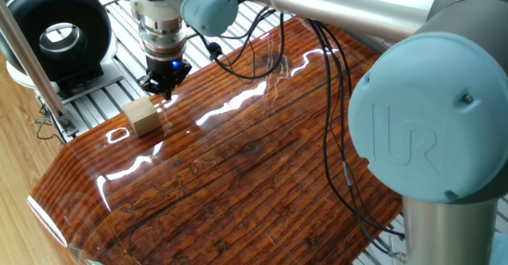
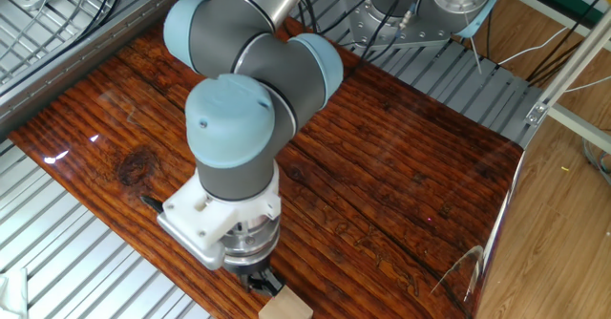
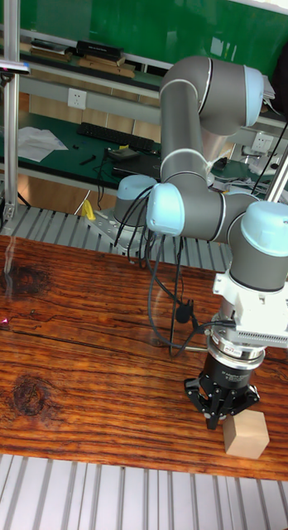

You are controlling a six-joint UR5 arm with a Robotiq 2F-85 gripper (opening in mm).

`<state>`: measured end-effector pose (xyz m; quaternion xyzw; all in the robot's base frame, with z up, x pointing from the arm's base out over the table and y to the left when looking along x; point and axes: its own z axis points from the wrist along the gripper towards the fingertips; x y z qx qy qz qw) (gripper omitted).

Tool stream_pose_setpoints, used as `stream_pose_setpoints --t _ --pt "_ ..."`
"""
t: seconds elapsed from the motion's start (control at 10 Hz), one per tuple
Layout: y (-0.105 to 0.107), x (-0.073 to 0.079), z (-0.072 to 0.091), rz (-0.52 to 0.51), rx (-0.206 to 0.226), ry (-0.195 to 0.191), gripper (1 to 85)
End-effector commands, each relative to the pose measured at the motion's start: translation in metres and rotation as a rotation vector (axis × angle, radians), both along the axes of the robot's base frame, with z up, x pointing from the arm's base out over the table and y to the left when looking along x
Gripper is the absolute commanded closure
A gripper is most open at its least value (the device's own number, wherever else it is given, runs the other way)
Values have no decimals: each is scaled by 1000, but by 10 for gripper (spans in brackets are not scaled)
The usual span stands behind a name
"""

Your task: Use the gripper to push the small block from left to right

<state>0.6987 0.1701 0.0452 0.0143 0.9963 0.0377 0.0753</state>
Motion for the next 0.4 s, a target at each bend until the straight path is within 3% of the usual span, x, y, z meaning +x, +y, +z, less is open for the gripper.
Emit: stream_pose_setpoints --t 0.0,0.3 --pt "-9 6 10 -22 7 -17 847" --pt "-9 4 12 -38 19 -11 847"
